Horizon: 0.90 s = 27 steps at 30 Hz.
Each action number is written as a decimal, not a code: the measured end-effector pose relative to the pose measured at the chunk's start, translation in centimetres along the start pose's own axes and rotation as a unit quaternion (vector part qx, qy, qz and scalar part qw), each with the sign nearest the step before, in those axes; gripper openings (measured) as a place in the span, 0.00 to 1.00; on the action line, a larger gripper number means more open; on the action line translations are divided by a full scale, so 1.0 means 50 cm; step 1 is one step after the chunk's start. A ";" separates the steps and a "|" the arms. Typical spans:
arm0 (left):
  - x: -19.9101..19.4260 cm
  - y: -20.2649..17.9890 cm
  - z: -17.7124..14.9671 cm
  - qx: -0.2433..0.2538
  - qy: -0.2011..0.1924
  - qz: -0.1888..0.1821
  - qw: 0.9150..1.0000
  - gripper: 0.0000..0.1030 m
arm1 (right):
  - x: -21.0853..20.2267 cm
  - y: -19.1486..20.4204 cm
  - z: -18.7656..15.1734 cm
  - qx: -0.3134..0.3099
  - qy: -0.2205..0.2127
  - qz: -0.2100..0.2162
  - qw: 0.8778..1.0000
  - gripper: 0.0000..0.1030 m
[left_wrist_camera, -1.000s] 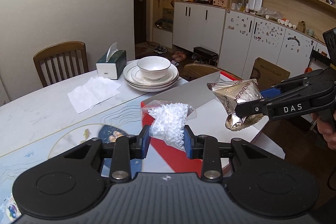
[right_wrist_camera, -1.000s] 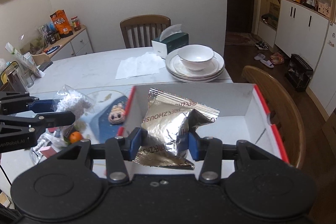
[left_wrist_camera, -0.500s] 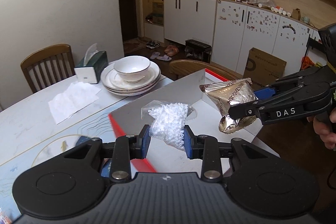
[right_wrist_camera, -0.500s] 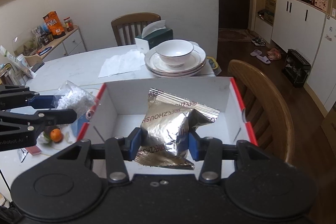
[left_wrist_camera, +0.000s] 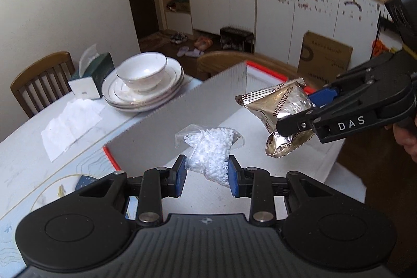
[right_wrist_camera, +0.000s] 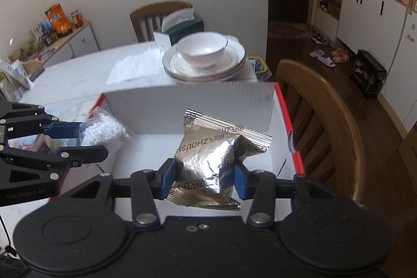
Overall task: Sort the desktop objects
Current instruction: 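Carry the foil bag and bead bag with both grippers into the red box, then open the left gripper to drop the bead bag while the right gripper releases the foil bag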
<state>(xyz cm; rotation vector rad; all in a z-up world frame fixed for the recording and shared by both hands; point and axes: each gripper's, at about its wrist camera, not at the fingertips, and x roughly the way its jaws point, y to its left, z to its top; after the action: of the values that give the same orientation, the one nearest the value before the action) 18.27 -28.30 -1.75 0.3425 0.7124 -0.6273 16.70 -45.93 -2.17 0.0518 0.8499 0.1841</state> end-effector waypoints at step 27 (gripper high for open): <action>0.193 -0.002 -0.011 0.020 0.173 -0.033 0.984 0.30 | 0.162 -0.015 -0.020 -0.044 0.148 -0.002 0.988 0.44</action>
<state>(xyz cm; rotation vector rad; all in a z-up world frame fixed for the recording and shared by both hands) 23.58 -32.12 -8.88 0.4731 1.0479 -0.6529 21.26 -45.21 -8.92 -0.0623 1.1369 0.2282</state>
